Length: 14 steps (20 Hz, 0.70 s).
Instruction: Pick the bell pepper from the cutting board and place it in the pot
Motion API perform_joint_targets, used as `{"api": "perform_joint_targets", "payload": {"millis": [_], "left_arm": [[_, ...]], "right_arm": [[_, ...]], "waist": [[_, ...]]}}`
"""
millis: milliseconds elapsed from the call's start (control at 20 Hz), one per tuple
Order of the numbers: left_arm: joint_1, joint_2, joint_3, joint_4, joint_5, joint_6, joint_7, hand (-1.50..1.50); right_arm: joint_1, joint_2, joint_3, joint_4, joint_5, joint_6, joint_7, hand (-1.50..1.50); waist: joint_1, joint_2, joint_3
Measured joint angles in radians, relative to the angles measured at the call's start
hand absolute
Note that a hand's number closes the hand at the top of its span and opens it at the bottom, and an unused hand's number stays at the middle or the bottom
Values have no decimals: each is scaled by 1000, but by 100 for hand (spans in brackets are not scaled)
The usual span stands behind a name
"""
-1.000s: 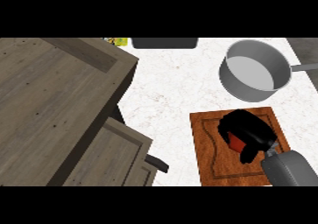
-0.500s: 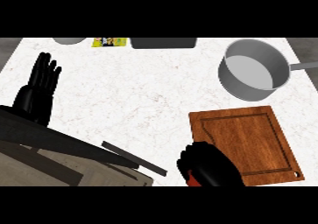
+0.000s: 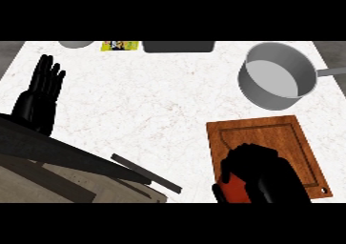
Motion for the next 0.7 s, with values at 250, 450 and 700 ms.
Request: {"api": "perform_joint_targets", "payload": {"millis": [250, 450, 700], "left_arm": [[-15, 5, -1, 29, 3, -2, -10, 0], [-5, 5, -2, 5, 12, -10, 0, 0], [-1, 3, -12, -26, 8, 1, 22, 0]], "right_arm": [[-89, -10, -226, -69, -109, 16, 23, 150], [-186, -72, -444, -36, -237, 62, 26, 150], [-311, -204, -659, 166, -355, 91, -39, 150]], "waist": [[6, 2, 2], [13, 3, 2], [18, 5, 2]]}}
